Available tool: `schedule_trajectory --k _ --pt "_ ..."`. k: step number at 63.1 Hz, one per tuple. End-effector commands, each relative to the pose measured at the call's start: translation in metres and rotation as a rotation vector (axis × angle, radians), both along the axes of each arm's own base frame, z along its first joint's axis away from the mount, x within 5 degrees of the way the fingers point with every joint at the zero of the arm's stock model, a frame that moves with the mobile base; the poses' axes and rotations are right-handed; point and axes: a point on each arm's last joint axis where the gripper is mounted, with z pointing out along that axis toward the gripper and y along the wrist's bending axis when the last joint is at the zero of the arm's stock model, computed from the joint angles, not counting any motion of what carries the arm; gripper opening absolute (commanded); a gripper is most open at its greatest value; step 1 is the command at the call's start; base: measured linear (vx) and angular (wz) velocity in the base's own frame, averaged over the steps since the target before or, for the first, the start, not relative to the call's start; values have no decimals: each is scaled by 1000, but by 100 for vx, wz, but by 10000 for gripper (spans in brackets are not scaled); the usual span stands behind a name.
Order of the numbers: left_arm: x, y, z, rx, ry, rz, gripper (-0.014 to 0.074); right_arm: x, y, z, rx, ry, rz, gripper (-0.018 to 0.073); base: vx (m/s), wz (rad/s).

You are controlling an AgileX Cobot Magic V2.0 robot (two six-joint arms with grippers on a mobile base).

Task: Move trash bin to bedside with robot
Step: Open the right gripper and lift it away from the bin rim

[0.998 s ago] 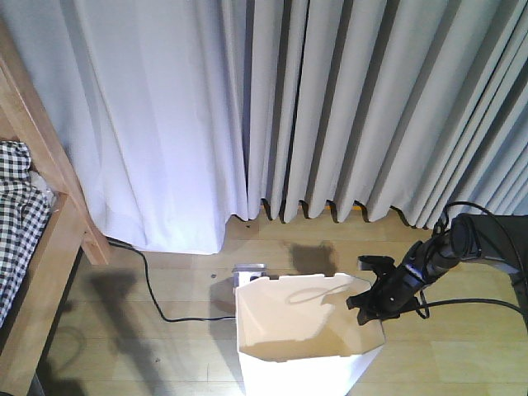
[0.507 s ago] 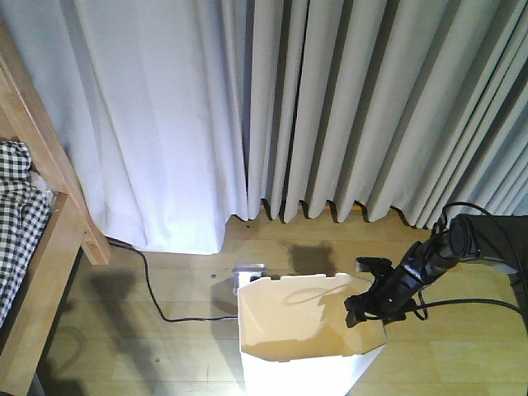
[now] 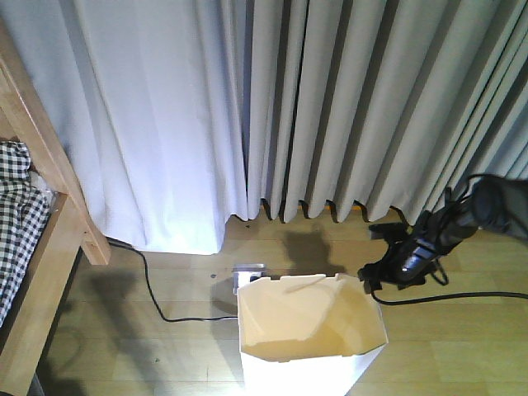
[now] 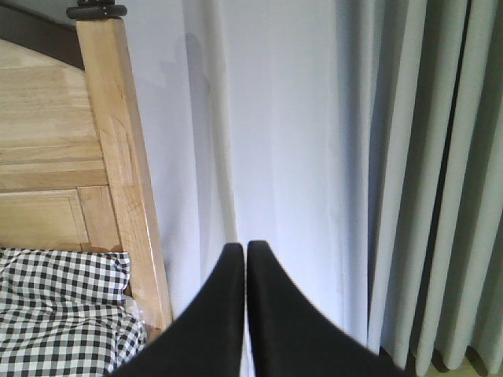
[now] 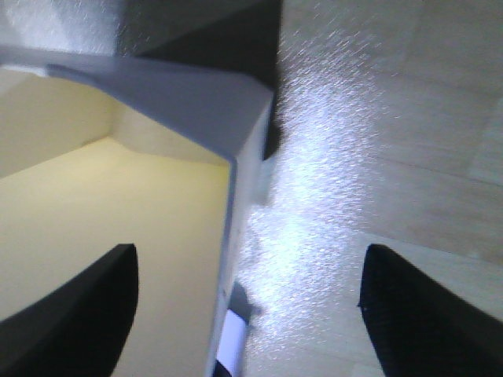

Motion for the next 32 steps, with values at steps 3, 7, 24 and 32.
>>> schedule_trajectory --k 3,7,24,32 --pt "-1 0 14 -4 -98 -4 -6 3 -6 61 -61 -134 -15 564 0 0" --pt "-1 0 14 -4 -98 -4 -6 -7 -7 86 -77 -161 -21 564 0 0" --pt "-1 0 14 -4 -98 -4 -6 -46 -5 202 -90 -309 -23 564 0 0" --pt "-1 0 14 -4 -98 -4 -6 -65 -2 263 -83 -429 -21 564 0 0"
